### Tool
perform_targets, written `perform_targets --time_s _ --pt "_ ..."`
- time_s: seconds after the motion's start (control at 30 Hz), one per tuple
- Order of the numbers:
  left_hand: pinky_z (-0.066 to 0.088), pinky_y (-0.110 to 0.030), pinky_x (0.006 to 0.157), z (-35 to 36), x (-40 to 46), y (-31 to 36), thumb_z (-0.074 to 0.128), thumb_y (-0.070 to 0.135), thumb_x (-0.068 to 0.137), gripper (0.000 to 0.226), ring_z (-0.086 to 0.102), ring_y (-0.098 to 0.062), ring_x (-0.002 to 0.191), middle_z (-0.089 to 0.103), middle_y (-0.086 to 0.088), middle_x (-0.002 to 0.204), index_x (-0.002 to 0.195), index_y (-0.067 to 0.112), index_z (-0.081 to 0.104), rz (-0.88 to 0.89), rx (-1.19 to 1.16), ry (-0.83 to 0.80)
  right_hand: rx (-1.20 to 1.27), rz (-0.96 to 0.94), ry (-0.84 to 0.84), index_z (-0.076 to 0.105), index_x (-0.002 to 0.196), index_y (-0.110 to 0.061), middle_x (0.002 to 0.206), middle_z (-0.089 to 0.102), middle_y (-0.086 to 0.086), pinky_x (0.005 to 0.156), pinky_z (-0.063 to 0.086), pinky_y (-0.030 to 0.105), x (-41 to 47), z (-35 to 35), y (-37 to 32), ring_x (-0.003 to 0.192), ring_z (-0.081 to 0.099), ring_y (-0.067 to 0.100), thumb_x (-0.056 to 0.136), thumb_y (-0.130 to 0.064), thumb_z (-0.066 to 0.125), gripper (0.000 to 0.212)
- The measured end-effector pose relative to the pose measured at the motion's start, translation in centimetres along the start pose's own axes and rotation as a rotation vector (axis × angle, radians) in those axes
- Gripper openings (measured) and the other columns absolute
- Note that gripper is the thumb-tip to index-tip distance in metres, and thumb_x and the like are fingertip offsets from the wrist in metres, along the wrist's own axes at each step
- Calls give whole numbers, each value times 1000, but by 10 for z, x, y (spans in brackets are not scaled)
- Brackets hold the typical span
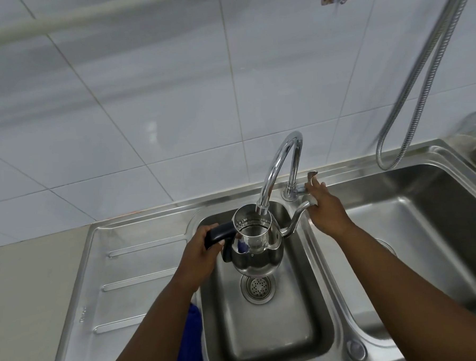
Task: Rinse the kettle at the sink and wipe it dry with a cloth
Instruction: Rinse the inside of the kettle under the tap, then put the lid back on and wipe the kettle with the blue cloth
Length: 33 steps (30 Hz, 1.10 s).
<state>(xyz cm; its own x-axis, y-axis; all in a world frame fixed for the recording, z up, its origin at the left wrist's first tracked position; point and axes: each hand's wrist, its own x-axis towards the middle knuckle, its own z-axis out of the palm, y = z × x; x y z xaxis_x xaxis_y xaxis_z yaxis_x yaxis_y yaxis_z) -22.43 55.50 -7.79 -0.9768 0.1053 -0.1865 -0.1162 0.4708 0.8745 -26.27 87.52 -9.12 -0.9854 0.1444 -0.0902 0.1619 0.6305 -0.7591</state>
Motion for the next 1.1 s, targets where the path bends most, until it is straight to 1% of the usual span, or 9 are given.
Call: perform_targets --time_s 0.1,0.2,0.37,0.5,0.6,0.7,0.83,1.0,1.1 --pt "42 -12 78 0 -1 0 61 12 91 36 58 0 102 62 13 109 120 31 53 -2 -8 1 267 37 12 69 120 -22 136 63 6 111 38 28 -18 3 -7 133 54 22 88 5 56 44" --pt "42 -13 78 -1 -5 -1 61 12 91 34 59 -1 100 63 13 108 118 33 54 3 -21 2 470 77 -42 75 102 -29 112 76 -2 105 50 38 -38 9 -15 108 69 10 88 -3 66 31" --pt "45 -17 75 -11 -20 -4 60 14 92 31 61 -7 97 65 8 105 117 33 55 -3 -40 4 557 63 -76 70 103 -25 115 75 7 109 47 45 -68 12 -28 113 68 16 92 1 61 30" --pt "46 -17 71 -25 -42 -6 60 21 93 27 63 -5 96 66 9 105 110 43 55 10 -45 2 558 24 -83 70 100 -24 111 75 6 107 49 40 -95 9 -47 110 70 14 91 2 62 28" --pt "47 -18 79 -42 -63 -8 61 23 93 28 61 1 101 67 11 110 109 45 57 41 -101 3 545 -17 -79 71 96 -23 110 76 7 105 50 36 -117 12 -64 109 70 16 90 4 62 29" --pt "47 -19 85 -64 -86 -12 62 17 92 31 61 1 106 67 15 111 109 43 59 86 -137 7 502 -37 -57 73 102 -11 106 76 1 101 53 30 -140 22 -80 106 71 10 89 3 64 21" --pt "48 -9 77 -97 -117 -23 59 15 94 33 60 7 102 66 24 108 104 46 58 102 -127 11 521 -50 -50 73 102 -8 105 77 3 98 54 38 -170 44 -103 105 72 18 90 1 65 18" --pt "46 -21 88 -145 -151 -48 61 10 92 25 62 -3 103 67 7 111 108 29 59 73 -137 55 575 -40 -97 73 97 -15 100 78 -4 101 53 47 -198 87 -137 103 72 14 91 4 62 23" --pt "45 -15 79 -176 -171 -65 63 10 91 20 63 -6 93 67 -1 102 104 24 58 71 -118 90 570 -43 -132 75 97 -21 104 78 0 103 52 48 -213 116 -156 105 72 15 92 0 63 25"
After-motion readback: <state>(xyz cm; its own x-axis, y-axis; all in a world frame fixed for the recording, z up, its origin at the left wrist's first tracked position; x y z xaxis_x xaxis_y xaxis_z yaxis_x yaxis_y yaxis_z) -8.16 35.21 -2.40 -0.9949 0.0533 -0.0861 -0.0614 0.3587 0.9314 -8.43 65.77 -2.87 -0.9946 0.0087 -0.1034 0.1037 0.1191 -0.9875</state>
